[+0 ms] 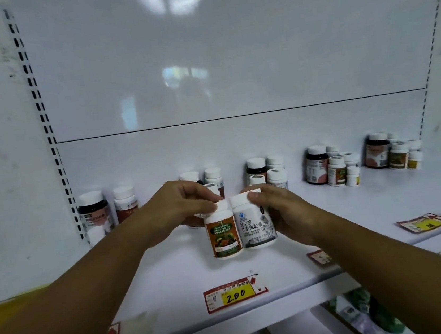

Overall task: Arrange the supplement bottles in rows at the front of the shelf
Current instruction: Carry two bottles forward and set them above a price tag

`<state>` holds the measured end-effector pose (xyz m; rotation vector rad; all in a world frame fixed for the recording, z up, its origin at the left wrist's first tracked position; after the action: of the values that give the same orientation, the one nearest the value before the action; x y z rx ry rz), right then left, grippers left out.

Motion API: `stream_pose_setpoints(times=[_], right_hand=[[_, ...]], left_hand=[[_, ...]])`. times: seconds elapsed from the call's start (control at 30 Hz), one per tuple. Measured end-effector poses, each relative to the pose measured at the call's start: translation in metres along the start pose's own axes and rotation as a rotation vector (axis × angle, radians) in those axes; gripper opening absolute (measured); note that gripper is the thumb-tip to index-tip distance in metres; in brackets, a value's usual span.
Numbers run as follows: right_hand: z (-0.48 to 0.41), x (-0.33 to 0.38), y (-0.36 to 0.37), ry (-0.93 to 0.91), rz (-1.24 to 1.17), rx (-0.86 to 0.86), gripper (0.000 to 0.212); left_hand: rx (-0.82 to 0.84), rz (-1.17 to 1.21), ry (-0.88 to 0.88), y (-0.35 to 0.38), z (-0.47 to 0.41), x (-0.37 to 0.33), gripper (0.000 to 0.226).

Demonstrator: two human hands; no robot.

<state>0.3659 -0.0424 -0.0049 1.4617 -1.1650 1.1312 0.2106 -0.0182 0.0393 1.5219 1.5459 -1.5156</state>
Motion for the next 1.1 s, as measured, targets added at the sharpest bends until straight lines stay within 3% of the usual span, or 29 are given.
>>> stream_pose_setpoints(times=[0.13,0.3,0.57,0.87,1.1], right_hand=[[0.0,0.003,-0.027,0.01,0.022,0.023,0.052],[-0.002,0.003,-0.084,0.028,0.069,0.024,0.021],[-0.001,0.008,-0.154,0.032,0.133,0.139,0.022],[-0.01,-0.003,-0.16,0.032,0.117,0.212,0.021],[-0.014,0.001,-0.171,0.011,0.138,0.168,0.018]], left_hand=[[0.019,0.032,-0.007,0.029,-0.011,-0.003,0.017],[-0.019,0.016,-0.032,0.075,-0.028,-0.008,0.017],[-0.063,-0.065,-0.045,0.144,-0.044,-0.029,0.019],[-0.178,-0.115,-0.096,0.138,-0.035,-0.038,0.02],[-0.119,-0.225,-0.094,0.147,-0.029,-0.021,0.017]])
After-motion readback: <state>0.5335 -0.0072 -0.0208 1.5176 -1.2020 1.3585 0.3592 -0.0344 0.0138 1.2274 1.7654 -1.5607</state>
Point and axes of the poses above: each hand's wrist, its own z-axis away from the middle knuckle, its own y-axis out of the palm, x = y × z, the point moved 10 cm from there along -z, towards the middle knuckle, and after that the axes turned 8 degrees about -x, right-handed, at the moved point
